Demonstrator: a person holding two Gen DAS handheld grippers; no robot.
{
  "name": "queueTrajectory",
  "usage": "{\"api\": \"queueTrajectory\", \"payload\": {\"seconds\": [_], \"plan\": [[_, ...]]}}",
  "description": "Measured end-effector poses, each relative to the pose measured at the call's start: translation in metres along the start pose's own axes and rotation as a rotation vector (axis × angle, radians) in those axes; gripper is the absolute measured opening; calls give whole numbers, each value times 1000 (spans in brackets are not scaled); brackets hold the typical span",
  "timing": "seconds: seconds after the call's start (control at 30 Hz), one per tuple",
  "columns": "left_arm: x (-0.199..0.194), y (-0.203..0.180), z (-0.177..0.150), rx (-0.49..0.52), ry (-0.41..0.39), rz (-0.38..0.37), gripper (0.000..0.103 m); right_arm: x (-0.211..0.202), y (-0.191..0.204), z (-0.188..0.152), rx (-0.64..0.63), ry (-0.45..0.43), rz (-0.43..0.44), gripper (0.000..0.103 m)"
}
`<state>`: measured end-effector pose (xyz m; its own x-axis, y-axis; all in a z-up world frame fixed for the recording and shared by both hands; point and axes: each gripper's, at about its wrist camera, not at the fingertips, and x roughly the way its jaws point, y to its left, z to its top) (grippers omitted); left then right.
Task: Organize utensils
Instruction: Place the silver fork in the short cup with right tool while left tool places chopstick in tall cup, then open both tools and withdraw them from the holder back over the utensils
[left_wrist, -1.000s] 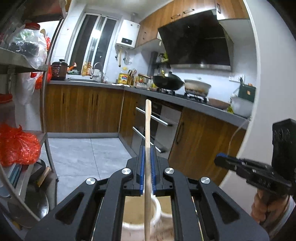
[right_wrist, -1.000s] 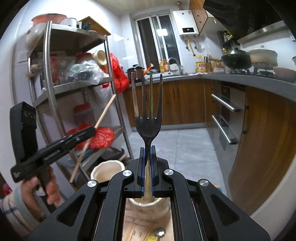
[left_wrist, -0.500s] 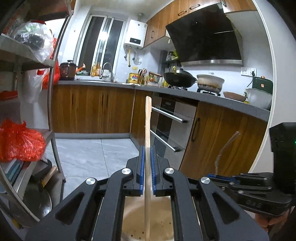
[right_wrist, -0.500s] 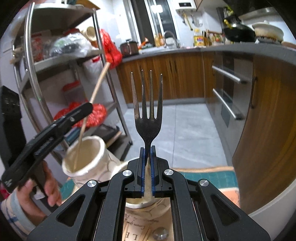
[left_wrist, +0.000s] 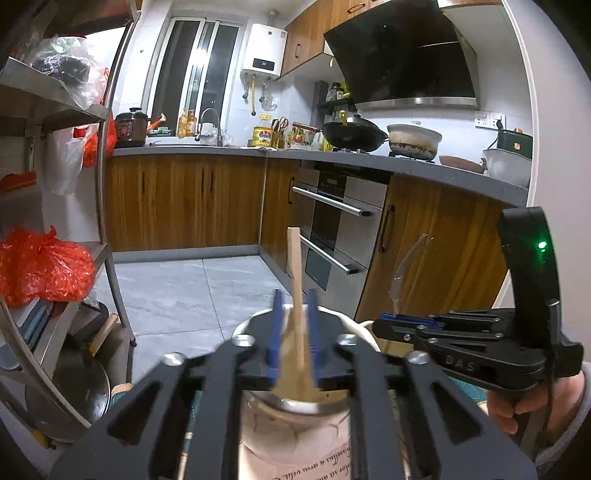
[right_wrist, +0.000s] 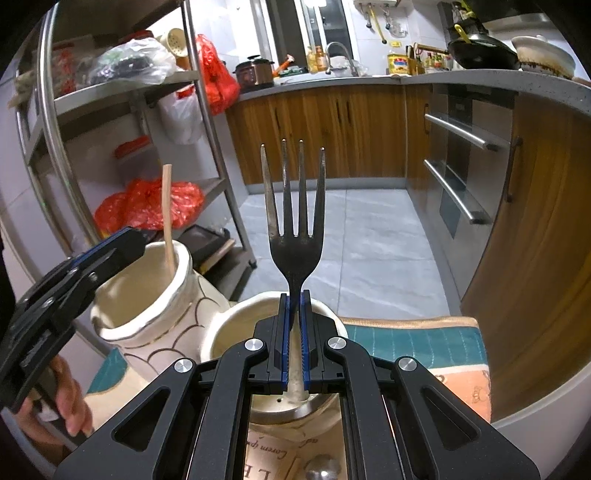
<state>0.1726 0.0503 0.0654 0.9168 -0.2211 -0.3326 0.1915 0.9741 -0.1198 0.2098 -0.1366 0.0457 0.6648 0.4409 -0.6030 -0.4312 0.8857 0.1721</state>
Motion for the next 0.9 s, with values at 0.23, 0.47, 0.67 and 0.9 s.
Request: {"api": "queueTrajectory", "payload": {"seconds": [0.23,0.47,0.67,0.9], "plan": [[-16,-3,0,3,-16,10,51,2,2,0,2,5,6,7],[-30,-10,-2,23,-14,12,57,-9,2,0,12,-21,6,24],[-51,-13,-3,4,-23,2,88,-40,-1,-9,28,-70,10,47],[-79,-14,-4,-7,-34,24,97,-88,-11,-32,29,-142,-38,93]]}}
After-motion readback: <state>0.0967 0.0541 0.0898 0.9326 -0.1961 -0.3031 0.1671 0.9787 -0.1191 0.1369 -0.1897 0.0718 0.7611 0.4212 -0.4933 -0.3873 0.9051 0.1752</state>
